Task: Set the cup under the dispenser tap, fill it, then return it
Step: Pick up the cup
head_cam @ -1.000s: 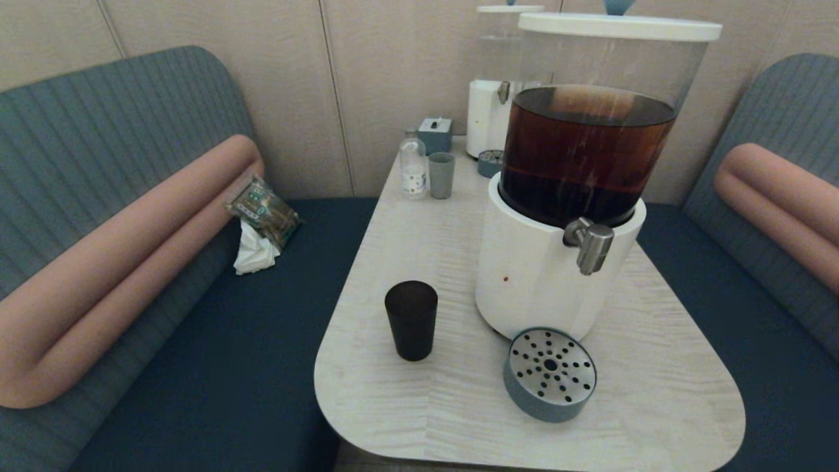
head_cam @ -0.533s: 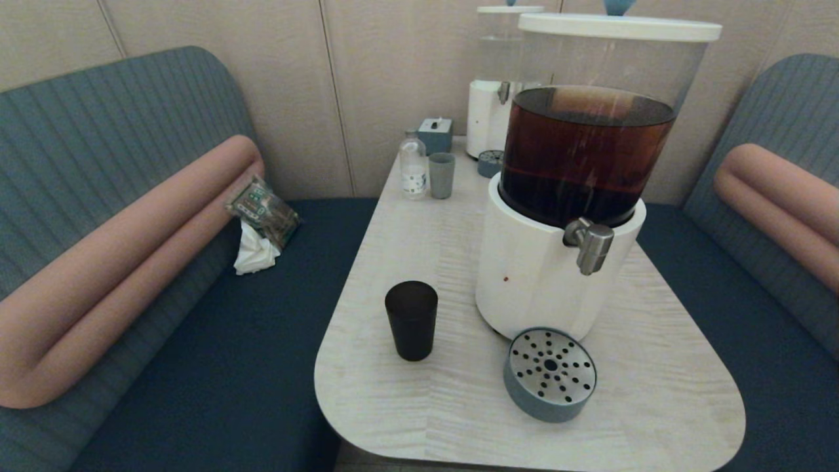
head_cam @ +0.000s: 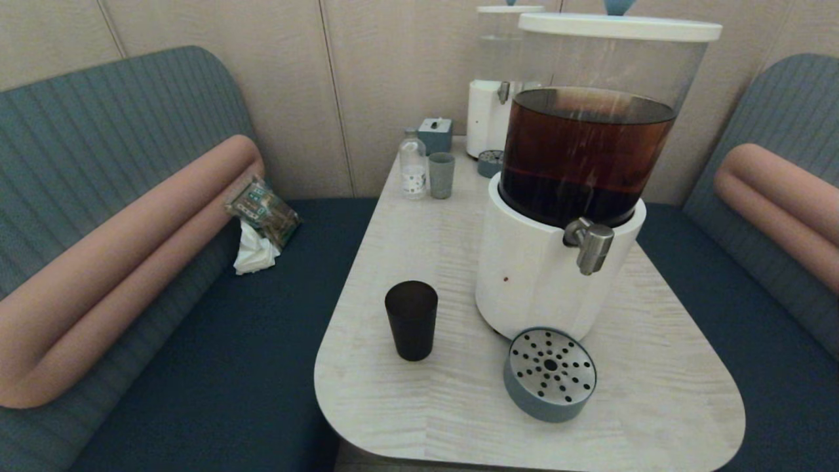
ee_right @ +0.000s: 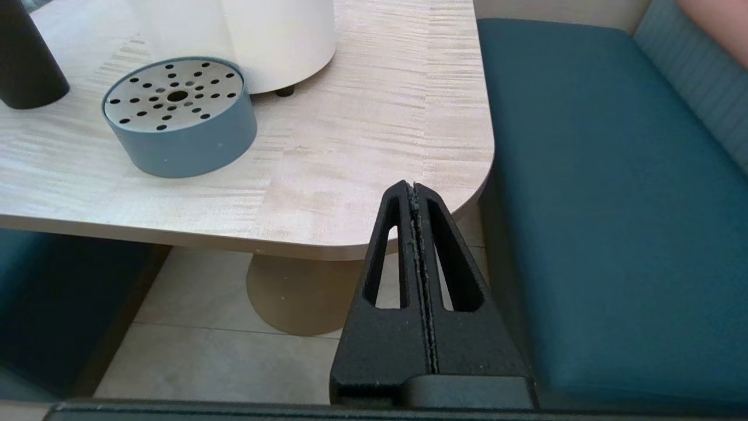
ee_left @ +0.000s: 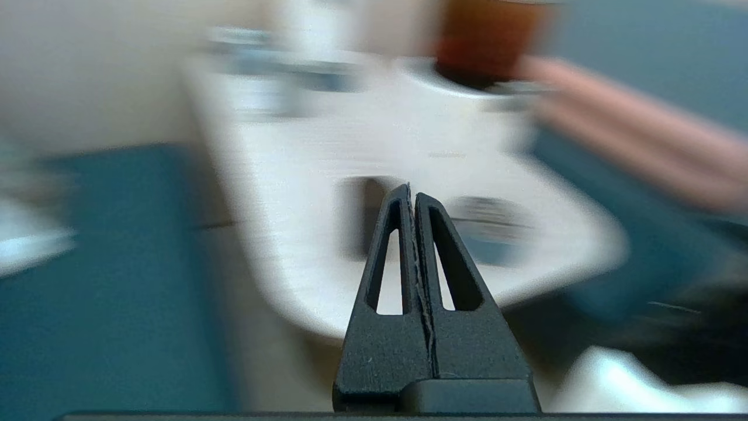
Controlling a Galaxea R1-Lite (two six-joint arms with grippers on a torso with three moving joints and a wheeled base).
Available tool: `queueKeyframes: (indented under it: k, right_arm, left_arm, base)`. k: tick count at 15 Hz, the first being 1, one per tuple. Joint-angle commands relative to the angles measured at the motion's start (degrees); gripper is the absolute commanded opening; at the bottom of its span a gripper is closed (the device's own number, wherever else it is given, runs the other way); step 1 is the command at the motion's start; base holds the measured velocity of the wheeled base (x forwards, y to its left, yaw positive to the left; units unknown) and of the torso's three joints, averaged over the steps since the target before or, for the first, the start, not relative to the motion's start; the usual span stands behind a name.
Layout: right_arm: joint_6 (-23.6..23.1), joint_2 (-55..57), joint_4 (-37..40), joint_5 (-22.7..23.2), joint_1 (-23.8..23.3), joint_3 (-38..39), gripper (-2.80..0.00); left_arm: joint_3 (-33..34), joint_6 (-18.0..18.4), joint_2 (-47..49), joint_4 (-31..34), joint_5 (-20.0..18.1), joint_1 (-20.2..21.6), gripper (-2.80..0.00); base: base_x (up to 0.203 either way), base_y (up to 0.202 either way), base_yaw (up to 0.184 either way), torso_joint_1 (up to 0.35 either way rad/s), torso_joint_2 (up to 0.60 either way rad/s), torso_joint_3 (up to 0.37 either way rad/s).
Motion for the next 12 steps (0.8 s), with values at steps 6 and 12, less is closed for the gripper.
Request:
queueKeyframes:
  k: [6, 12]
  right_arm:
    - [0.32, -0.01, 0.04, -0.06, 0.00, 0.01, -2.80]
    - [0.32, 0.08, 0.04, 0.02, 0.00, 0.01, -2.80]
  left_arm:
    - [9.40, -3.15, 22.84, -26.70, -6.39, -8.15, -2.80]
    - [19.70, -2.23, 36.43, -47.28, -8.83, -7.98, -2.80]
  base:
    - [0.000, 0.000, 0.000, 0.000, 0.00, 0.000]
    - [0.000, 0.000, 0.000, 0.000, 0.00, 0.000]
